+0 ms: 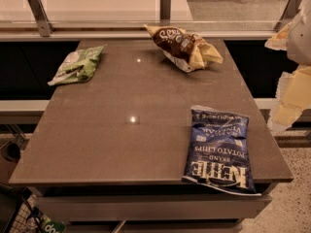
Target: Move blue chip bag near green jalapeno chip bag
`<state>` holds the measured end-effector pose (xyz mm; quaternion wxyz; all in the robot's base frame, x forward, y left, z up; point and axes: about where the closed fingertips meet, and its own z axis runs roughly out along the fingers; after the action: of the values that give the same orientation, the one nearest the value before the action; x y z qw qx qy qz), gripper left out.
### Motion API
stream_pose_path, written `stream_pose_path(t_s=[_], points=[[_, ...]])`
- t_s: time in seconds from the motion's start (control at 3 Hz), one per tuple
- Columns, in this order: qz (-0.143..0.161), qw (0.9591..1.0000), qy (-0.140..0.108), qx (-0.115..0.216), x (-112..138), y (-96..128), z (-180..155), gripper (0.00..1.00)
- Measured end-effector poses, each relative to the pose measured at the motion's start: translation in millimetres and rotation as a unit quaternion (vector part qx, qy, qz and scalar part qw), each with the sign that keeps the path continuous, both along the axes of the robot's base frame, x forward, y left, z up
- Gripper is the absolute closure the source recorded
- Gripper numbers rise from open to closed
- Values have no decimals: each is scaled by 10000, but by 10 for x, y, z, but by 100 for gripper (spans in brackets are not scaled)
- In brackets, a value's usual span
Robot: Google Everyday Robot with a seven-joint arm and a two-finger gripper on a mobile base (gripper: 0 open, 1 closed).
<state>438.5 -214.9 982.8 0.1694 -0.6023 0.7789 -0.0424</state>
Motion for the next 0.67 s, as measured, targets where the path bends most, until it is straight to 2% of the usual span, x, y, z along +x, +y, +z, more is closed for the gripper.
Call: stream_pose_path(t_s=[0.33,0.67], points=[[0,10000,-1,0,0,0,0,0],[-245,9995,90,-203,87,9,-96,0]])
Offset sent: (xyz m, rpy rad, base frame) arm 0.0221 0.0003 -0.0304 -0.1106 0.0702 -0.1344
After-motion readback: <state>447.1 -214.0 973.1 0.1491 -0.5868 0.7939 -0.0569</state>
